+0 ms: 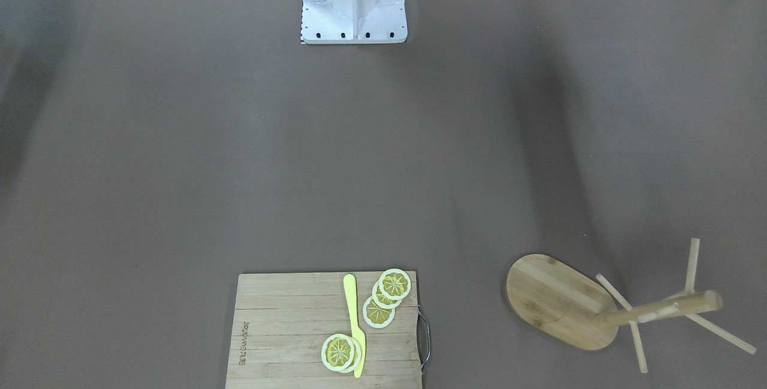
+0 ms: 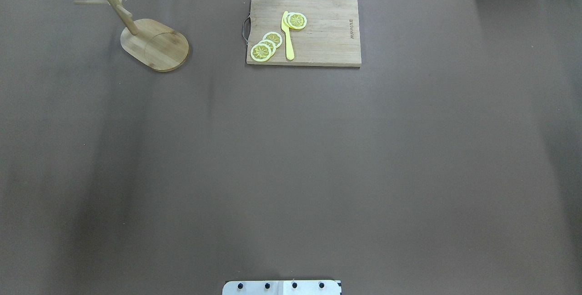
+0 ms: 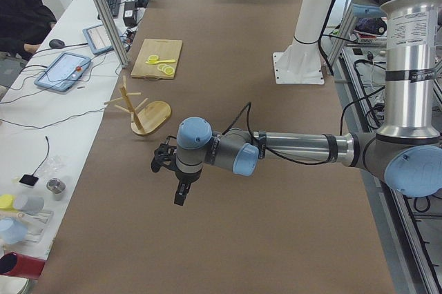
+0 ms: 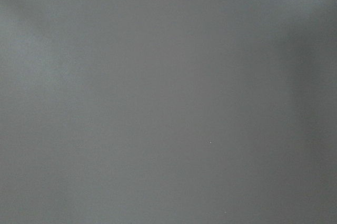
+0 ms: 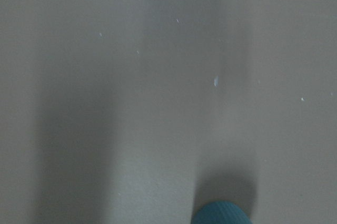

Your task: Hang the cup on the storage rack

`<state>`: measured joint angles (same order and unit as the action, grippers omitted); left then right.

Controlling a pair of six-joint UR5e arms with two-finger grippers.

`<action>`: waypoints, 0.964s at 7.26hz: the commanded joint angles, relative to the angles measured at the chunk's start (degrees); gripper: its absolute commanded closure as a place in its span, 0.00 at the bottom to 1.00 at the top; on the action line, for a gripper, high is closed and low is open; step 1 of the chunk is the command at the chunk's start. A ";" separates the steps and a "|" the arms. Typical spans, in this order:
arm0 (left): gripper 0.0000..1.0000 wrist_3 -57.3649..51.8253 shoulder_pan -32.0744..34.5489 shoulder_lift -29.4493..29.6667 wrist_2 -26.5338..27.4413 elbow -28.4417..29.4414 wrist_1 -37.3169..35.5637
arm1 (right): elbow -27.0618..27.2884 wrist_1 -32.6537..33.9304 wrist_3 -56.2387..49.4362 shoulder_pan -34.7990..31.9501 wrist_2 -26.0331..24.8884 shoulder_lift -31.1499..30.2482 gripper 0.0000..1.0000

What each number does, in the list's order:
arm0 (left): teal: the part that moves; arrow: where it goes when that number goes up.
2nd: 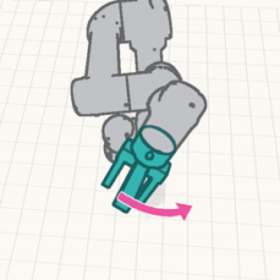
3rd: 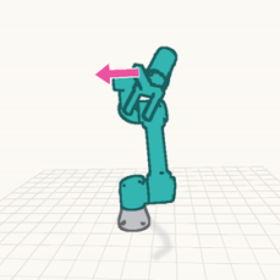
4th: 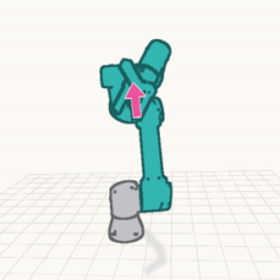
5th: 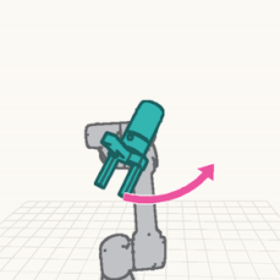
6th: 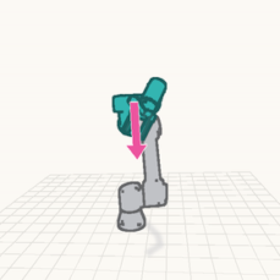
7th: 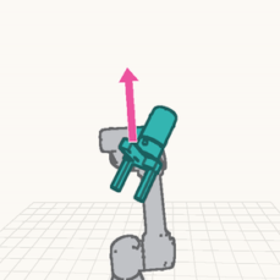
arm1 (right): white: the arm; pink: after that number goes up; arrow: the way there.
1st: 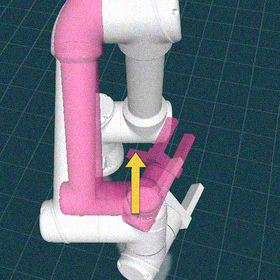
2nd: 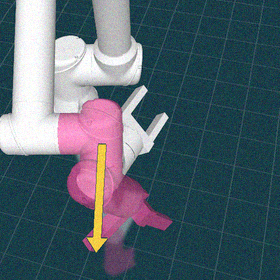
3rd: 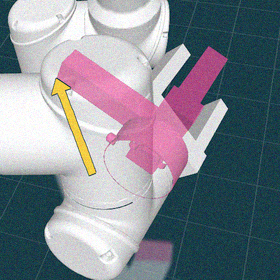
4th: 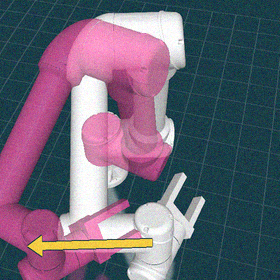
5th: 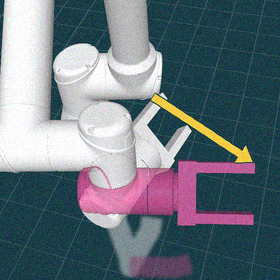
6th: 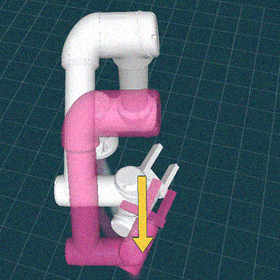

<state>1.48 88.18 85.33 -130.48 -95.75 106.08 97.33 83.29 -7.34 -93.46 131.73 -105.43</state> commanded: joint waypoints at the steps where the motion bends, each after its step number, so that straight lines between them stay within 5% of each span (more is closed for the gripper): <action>1: 0.02 0.01 -0.03 -0.43 -0.04 -0.84 0.01 | -3.97 -7.77 -5.81 -5.13 0.89 -5.56 0.00; 3: 0.02 1.76 -0.03 -1.13 -0.13 -2.15 -0.17 | -11.53 -10.07 -12.43 -9.19 4.39 -4.97 0.05; 7: 0.02 1.86 -0.12 -1.13 -0.22 -2.25 -0.35 | -15.94 -10.17 -7.97 -9.19 4.59 -0.76 0.07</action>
<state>3.31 88.09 84.21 -130.65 -97.92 105.76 82.73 73.16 -16.92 -102.62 136.27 -107.80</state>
